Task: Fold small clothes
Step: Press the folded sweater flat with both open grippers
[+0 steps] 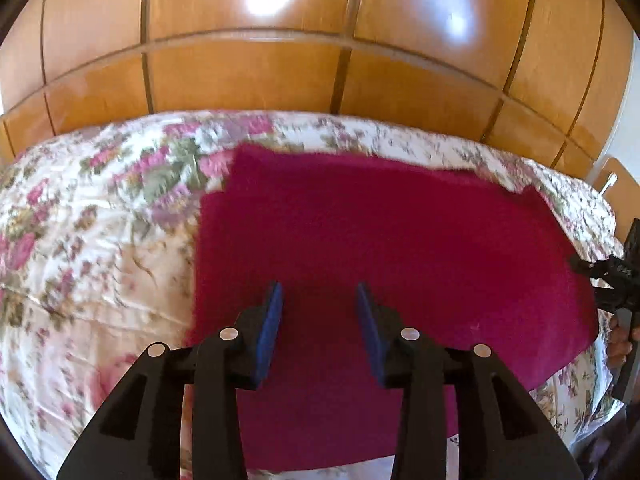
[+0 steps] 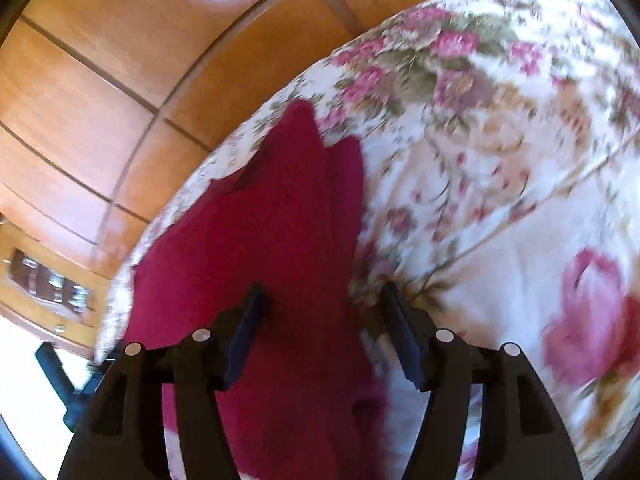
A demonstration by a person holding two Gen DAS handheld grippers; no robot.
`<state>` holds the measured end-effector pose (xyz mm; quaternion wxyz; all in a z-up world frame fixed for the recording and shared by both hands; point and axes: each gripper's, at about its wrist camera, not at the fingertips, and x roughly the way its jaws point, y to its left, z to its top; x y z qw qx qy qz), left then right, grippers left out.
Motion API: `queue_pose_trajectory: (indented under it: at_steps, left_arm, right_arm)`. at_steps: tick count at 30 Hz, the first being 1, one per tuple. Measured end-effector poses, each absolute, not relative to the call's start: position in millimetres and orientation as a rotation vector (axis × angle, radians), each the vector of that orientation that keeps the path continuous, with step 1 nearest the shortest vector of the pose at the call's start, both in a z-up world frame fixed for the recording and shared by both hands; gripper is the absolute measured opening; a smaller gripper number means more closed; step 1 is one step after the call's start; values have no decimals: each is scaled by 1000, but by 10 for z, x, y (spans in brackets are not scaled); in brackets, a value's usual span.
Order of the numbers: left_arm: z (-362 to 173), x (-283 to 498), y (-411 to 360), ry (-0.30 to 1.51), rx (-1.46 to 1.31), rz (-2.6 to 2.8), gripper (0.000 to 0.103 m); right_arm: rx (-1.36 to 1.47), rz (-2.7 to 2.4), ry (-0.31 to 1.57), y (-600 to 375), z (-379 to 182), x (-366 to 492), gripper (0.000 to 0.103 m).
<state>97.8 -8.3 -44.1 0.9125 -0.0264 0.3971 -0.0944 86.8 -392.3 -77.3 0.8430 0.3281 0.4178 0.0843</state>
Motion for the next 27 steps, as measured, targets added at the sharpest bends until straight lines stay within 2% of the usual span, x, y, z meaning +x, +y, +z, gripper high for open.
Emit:
queue_pose_trajectory:
  at_steps: [10,24,25,27]
  left_arm:
    - [-575,957,-120,824,-36,-169,38]
    - [-617,949,-99,824,-51,-176,38]
    - [-617,948,-101,824,-50,-175,38]
    - [-625,950,-103,825,-45,-177,38]
  right_arm:
    - [802,313,875,-3693,-839,759,62]
    - [709,321,925,-3558,-798,823,61]
    - [710,320,925,-3535,-800,834,60]
    - [706,310,928,-3509,-801,843,46]
